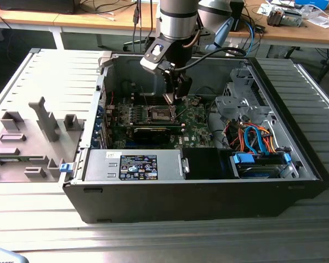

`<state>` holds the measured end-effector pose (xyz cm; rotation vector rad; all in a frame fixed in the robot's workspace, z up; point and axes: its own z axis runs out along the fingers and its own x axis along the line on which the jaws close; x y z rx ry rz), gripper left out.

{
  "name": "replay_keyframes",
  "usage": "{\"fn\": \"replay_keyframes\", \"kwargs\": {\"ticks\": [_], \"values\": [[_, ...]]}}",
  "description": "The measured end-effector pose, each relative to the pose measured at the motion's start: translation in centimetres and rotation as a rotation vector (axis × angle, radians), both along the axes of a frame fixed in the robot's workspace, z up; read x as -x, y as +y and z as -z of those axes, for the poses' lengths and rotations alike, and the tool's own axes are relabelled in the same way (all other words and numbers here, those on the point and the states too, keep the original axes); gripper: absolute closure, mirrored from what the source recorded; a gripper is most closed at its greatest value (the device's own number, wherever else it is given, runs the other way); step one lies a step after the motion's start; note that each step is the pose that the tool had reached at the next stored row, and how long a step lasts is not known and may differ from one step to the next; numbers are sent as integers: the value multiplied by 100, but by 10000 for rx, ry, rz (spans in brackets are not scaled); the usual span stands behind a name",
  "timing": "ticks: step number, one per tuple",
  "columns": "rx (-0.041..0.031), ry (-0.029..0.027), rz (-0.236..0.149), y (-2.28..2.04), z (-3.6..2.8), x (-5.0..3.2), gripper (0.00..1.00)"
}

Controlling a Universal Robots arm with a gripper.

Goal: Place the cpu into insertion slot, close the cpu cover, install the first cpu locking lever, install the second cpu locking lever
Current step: 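Place the cpu into insertion slot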

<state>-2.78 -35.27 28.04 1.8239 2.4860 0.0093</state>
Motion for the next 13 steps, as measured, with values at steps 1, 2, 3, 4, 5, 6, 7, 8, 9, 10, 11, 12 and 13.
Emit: {"fn": "replay_keyframes", "kwargs": {"ticks": [1,2,3,4,5,6,7,8,9,10,11,12,13], "values": [[0,0,14,0,0,0,46],[0,0,25,0,0,0,46],[0,0,39,0,0,0,46],[0,0,53,0,0,0,46],[1,0,64,0,0,0,46],[0,0,76,0,0,0,46],[0,0,95,0,0,0,46],[0,0,113,0,1,0,46],[0,0,123,0,0,0,46],[0,0,135,0,1,0,46],[0,0,152,0,0,0,46],[1,0,160,0,1,0,46],[0,0,171,0,1,0,46]]}}
